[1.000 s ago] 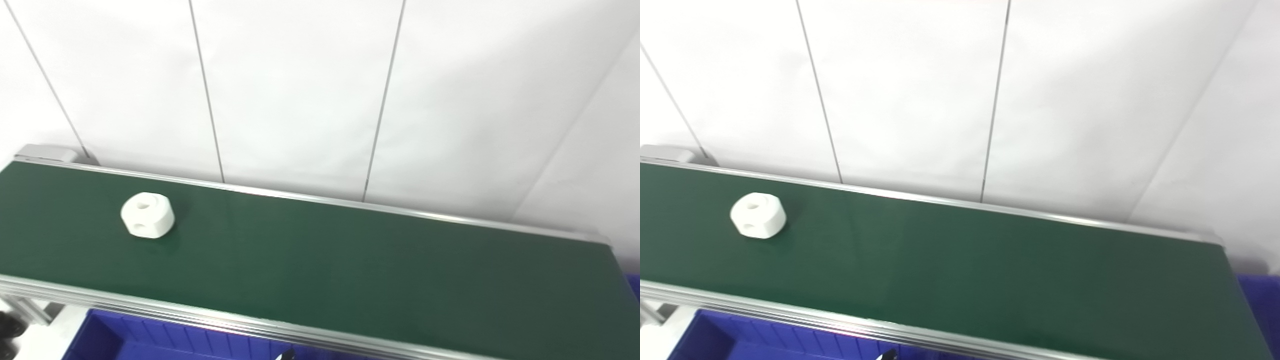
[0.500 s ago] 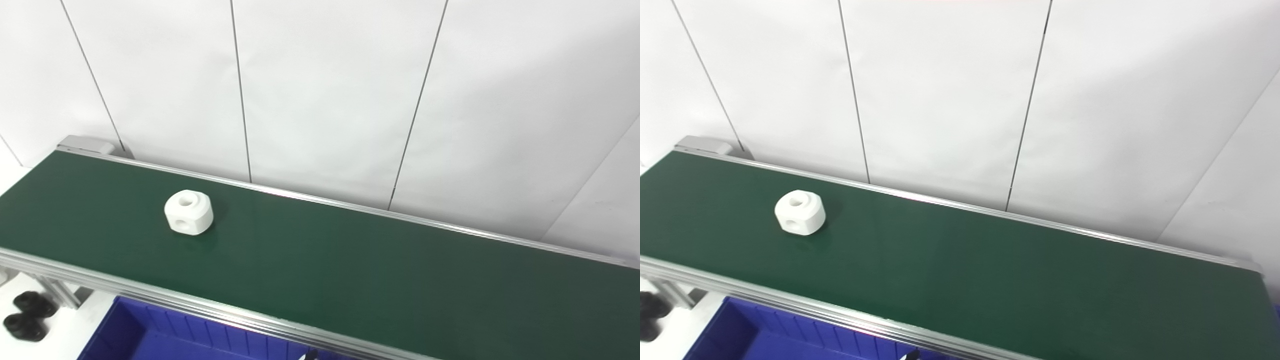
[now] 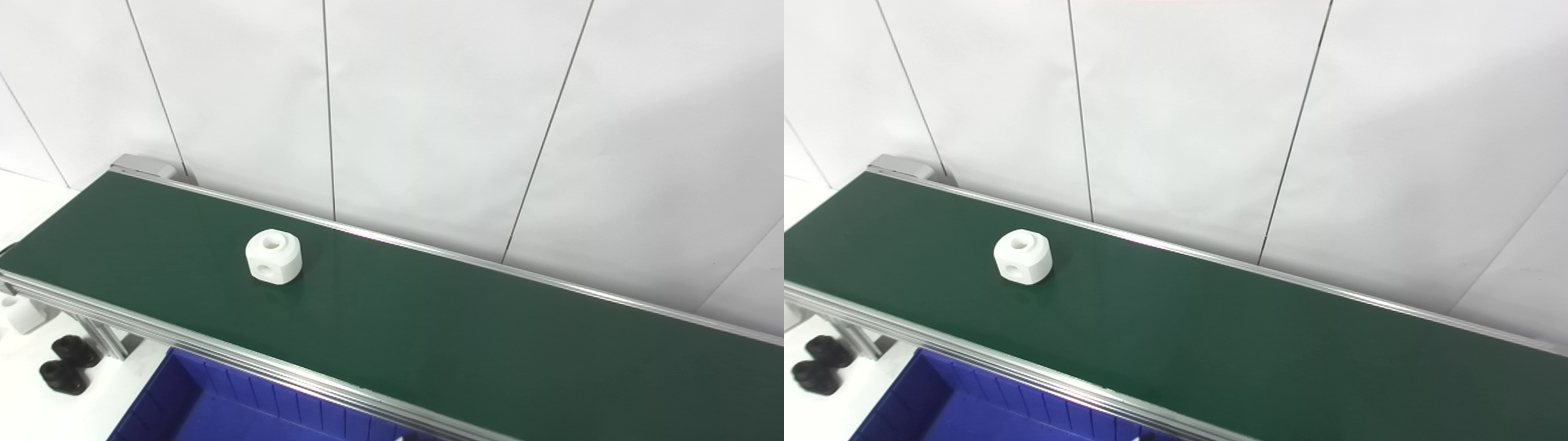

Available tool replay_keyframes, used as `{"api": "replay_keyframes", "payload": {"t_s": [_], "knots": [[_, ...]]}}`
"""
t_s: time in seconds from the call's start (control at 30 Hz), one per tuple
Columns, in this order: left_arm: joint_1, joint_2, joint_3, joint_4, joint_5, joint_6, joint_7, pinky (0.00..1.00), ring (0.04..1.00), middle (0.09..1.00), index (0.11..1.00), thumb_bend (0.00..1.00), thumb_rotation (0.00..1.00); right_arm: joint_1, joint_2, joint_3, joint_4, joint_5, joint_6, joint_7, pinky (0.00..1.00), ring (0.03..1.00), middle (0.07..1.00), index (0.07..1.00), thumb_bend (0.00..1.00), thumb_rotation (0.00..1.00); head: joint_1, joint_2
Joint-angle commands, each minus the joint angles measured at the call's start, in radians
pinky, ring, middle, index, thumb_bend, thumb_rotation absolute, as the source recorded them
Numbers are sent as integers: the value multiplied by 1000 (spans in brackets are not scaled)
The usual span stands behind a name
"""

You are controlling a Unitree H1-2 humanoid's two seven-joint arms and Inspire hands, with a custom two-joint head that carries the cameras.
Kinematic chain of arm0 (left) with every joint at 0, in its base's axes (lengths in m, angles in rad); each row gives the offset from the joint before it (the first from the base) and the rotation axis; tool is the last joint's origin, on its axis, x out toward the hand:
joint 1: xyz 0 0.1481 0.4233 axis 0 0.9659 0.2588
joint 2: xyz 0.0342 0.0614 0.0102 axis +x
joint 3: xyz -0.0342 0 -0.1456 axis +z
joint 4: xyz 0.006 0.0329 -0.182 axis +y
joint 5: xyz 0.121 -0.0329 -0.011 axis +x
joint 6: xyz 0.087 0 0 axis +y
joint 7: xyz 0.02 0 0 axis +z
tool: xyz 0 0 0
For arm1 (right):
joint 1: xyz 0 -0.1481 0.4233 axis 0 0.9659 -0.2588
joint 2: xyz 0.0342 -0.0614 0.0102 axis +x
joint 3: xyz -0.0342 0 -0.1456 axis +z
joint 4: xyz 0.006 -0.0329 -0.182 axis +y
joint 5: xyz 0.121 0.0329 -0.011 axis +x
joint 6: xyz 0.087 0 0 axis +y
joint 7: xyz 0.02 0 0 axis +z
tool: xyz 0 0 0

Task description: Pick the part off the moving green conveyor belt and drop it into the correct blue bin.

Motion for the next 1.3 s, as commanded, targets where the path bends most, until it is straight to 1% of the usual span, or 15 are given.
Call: {"api": "replay_keyframes", "payload": {"t_s": [0.0,0.1,0.2,0.27,0.33,0.37,0.4,0.43,0.47,0.57,0.7,0.87,0.93,1.07,1.27], "knots": [[-9,7,-5,-17,3,-34,4,946,944,974,993,868,894,12,9,-5,-18,6,-23,21,998,999,1000,1000,961,950,-2,6],[-14,14,-17,-31,2,-34,3,944,949,981,990,860,888,16,14,-11,-26,-4,-23,24,1000,1000,1000,1000,951,946,-7,18],[-9,22,-28,-95,30,-34,4,910,938,977,984,845,876,24,17,-13,-36,-13,-23,26,994,1000,1000,1000,947,954,-11,32],[-16,29,-43,-180,50,-34,40,864,913,960,968,858,898,30,18,-15,-46,-12,-23,31,992,1000,1000,1000,958,956,-13,41],[-22,37,-25,-289,49,-34,36,808,898,949,954,860,840,33,18,-16,-54,-10,-23,37,987,1000,1000,1000,959,956,-14,48],[-34,38,4,-342,47,-32,29,739,861,916,915,881,716,34,17,-17,-57,-11,-23,39,981,1000,1000,1000,955,956,-15,51],[-53,40,37,-395,52,-14,22,739,861,916,915,881,716,34,16,-17,-61,-12,-23,41,981,1000,1000,1000,955,956,-17,56],[-79,40,71,-435,64,6,20,695,839,894,888,903,630,34,16,-17,-62,-11,-23,42,971,1000,1000,1000,950,956,-17,56],[-111,43,108,-470,81,33,12,668,825,879,873,917,590,33,17,-18,-62,-9,-23,43,963,1000,1000,1000,947,953,-16,55],[-227,69,206,-516,130,92,-24,626,817,874,869,966,522,35,19,-17,-65,-4,-23,50,953,1000,1000,1000,948,945,-18,59],[-405,126,303,-476,251,120,-43,712,859,899,882,995,455,39,21,-19,-68,-6,-23,56,963,1000,1000,1000,944,946,-23,61],[-559,202,336,-396,423,128,-76,824,875,905,908,979,342,41,26,-22,-66,-8,-23,61,977,1000,999,1000,946,948,-27,63],[-606,224,335,-338,472,121,-71,857,883,904,901,993,305,43,29,-22,-68,-11,-23,62,985,1000,1000,1000,950,950,-31,65],[-696,274,319,-237,582,129,-81,874,900,920,916,1000,303,45,33,-20,-70,-13,-23,65,999,1000,999,1000,946,947,-36,66],[-796,315,274,-96,696,148,-99,888,898,910,922,1000,278,45,35,-18,-74,-14,-23,66,1000,997,999,1000,946,951,-40,66]]}}
